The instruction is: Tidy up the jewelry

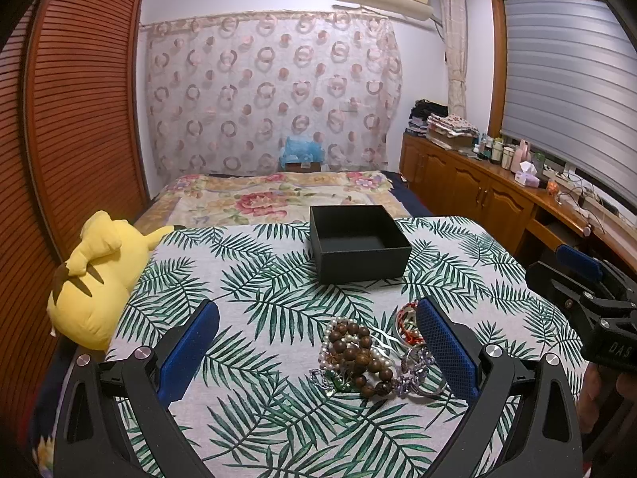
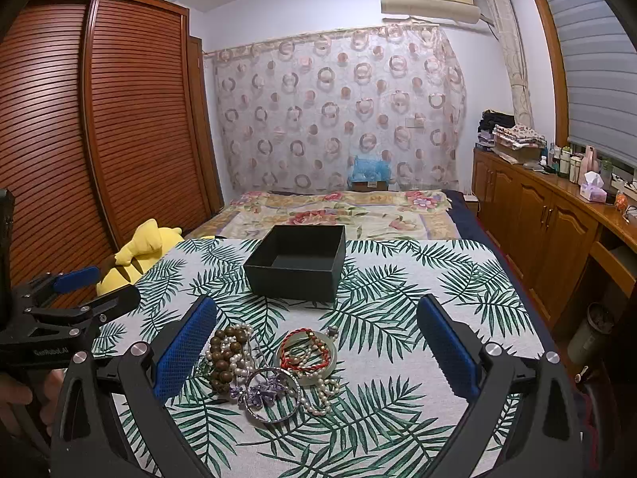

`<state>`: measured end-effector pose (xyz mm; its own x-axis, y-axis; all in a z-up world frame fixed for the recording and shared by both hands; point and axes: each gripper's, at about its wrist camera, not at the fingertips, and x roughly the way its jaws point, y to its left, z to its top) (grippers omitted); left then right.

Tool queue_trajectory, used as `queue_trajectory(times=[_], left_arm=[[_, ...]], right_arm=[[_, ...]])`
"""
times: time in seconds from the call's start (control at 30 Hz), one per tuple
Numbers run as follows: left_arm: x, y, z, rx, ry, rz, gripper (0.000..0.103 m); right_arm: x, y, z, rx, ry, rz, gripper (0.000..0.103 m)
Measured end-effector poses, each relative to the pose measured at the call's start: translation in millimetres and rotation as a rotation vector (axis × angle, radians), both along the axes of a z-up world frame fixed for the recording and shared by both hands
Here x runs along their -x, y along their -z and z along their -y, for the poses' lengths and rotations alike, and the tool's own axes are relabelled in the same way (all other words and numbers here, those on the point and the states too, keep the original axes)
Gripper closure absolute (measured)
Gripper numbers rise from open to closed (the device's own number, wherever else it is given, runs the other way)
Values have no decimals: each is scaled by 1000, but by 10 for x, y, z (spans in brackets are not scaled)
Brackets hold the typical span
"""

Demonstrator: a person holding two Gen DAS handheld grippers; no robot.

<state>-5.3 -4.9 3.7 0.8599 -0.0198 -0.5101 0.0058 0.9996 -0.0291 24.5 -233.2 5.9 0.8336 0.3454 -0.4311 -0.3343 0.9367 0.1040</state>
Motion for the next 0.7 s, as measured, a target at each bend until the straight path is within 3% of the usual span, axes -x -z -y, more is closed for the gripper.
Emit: queue_trajectory(times=[0.4, 0.7], left_arm=[[-61, 91, 56, 6, 7, -34, 7], [-167, 379, -109, 19, 33, -117, 7]], right_arm=[[11, -3, -54, -3, -9, -9, 2], [-50, 283, 36, 36, -60, -41, 2]])
